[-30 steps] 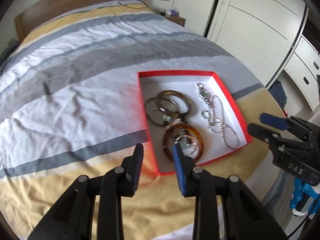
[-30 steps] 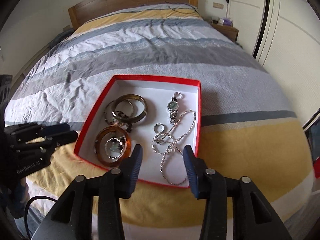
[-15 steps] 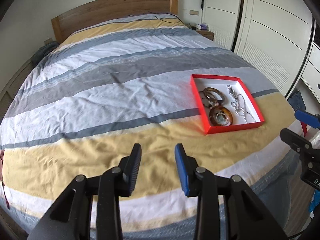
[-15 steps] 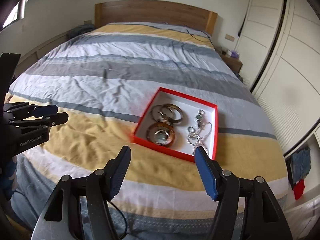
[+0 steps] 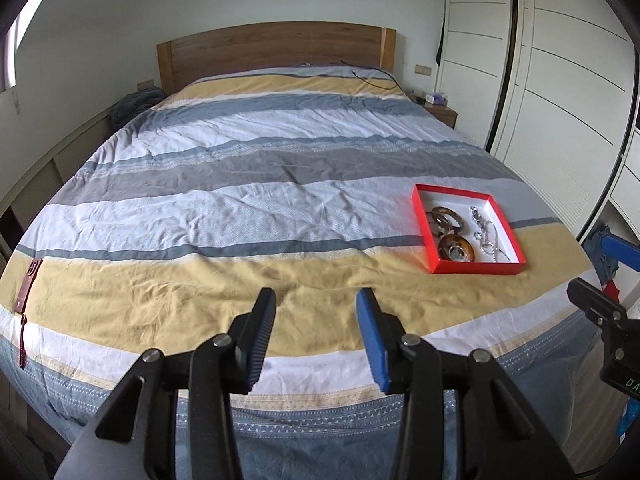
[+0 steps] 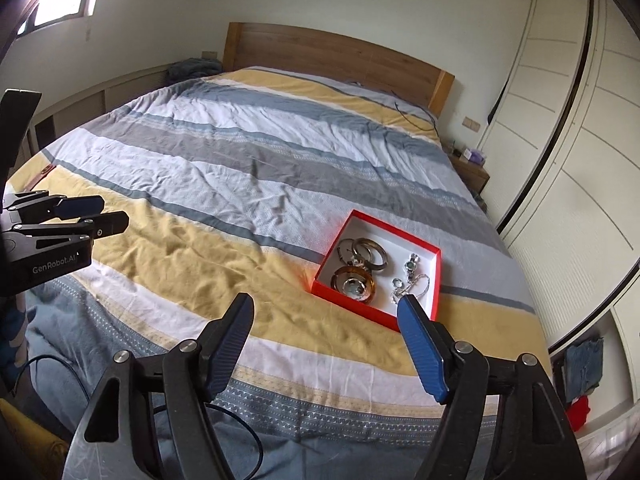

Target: Organize jewelry

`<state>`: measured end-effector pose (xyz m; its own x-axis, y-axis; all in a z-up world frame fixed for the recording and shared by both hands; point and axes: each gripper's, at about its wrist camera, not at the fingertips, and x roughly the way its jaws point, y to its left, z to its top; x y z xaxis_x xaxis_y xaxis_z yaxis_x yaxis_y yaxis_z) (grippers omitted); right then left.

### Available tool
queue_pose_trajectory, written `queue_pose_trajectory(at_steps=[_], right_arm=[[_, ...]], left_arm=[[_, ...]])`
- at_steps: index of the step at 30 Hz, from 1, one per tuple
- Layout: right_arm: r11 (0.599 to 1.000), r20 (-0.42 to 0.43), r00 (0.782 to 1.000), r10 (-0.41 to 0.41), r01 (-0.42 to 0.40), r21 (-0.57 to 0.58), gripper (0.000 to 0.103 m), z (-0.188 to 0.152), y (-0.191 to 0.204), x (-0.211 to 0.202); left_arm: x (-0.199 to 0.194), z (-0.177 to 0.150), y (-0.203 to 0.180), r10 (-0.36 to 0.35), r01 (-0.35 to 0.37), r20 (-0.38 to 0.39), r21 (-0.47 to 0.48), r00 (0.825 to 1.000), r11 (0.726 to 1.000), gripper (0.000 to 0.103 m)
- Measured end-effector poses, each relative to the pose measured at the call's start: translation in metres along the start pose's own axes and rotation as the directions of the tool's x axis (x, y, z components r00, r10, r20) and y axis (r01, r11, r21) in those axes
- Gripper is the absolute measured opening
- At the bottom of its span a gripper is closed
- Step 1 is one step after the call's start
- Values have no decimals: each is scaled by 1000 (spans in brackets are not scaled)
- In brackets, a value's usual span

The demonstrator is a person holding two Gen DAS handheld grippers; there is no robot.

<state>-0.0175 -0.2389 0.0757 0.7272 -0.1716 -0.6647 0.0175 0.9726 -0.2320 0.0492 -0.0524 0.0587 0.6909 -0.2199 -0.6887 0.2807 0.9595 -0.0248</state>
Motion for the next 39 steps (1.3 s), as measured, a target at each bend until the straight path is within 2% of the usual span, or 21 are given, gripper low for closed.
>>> queue_pose_trajectory(at_steps=[7, 17, 35, 39], right_arm=[[1000, 28, 1000, -9, 9, -27, 75, -5, 14, -23], [999, 71, 997, -20, 22, -27, 77, -14, 23, -52], [1000, 89, 996, -1, 2, -5, 80, -21, 26, -62], [1000, 83, 997, 1, -1, 0, 80, -23, 26, -59]], left_arm=[[-23, -14, 12, 20, -19, 35, -30, 999, 999, 40], [-53, -32, 10, 12, -9, 75, -30, 997, 1000, 40], [-72, -41, 5, -5, 8, 106, -27, 994, 1000, 40], [-73, -41, 5, -5, 8, 107, -25, 994, 1000, 52]])
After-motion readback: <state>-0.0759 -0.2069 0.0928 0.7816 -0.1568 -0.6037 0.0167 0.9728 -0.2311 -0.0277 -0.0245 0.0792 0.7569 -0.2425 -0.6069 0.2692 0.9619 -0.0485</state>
